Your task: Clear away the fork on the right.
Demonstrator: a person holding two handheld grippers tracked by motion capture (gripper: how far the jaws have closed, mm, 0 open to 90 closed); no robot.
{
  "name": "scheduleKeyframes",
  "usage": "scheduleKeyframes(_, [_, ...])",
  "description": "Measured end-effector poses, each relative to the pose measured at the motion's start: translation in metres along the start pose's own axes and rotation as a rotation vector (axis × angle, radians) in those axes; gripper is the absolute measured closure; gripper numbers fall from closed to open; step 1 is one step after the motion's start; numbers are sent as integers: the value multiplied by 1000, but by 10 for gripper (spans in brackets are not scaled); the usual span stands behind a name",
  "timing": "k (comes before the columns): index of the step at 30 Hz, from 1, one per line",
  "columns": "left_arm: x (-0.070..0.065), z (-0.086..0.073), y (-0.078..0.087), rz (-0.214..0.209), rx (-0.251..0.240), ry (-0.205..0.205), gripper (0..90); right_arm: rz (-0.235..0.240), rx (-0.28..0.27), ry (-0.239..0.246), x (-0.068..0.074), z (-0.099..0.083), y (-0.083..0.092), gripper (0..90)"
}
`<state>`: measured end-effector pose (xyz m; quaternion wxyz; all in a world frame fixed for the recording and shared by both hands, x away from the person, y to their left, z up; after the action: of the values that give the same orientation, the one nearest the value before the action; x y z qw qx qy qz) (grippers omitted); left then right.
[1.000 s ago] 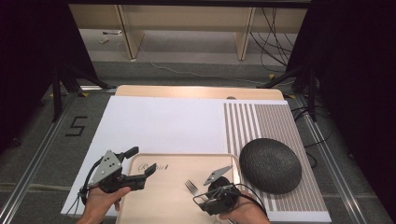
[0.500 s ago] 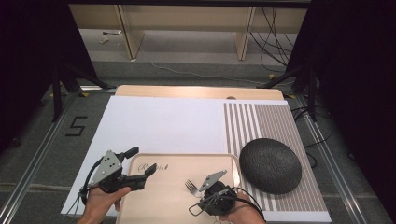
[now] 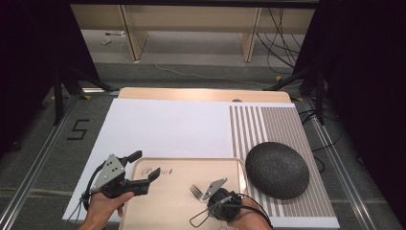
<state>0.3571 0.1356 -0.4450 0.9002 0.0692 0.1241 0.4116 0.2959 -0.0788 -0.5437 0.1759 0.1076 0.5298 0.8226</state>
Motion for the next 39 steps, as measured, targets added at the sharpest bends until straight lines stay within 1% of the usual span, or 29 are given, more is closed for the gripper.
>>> scheduleKeyframes(5, [0, 0, 0, 1, 0, 1, 158, -23, 19, -2, -4, -3, 0, 900])
scheduleKeyframes(7, [0, 0, 0, 0, -2, 3, 158, -26, 15, -4, -6, -3, 0, 900])
scheduleKeyframes(12, [1, 0, 0, 1, -1, 5, 158, -54, 30, -26, -14, -7, 3, 900])
scheduleKeyframes(14, [1, 0, 1, 1, -3, 6, 158, -59, 29, -33, -18, -9, 3, 900])
scheduleKeyframes(16, [1, 1, 1, 2, -5, 10, 158, -63, 29, -49, -21, -11, 4, 900])
scheduleKeyframes(18, [1, 1, 1, 2, -4, 10, 158, -70, 32, -53, -24, -13, 5, 900])
scheduleKeyframes(28, [4, 2, 3, 11, -10, 17, 158, -77, 44, -82, -33, -20, 9, 900])
scheduleKeyframes(31, [4, 2, 3, 10, -11, 15, 158, -79, 49, -90, -36, -22, 10, 900])
scheduleKeyframes(32, [4, 2, 3, 10, -10, 15, 157, -77, 50, -100, -36, -23, 11, 900])
scheduleKeyframes(33, [4, 2, 3, 10, -10, 15, 158, -79, 49, -95, -38, -24, 11, 900])
scheduleKeyframes(39, [5, 2, 3, 12, -9, 14, 158, -78, 59, -118, -44, -30, 14, 900])
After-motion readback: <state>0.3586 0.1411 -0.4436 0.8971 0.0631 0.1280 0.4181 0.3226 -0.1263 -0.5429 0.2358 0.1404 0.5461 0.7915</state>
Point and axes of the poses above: each handheld gripper's, and its own axes: y roughly backward along the jaws, z roughly out of its top, x roughly to its left, the point moved 9 cm from there along -y, roughly forward along the jaws, and after that the axes turned 6 degrees about y, right-handed, at the moved point
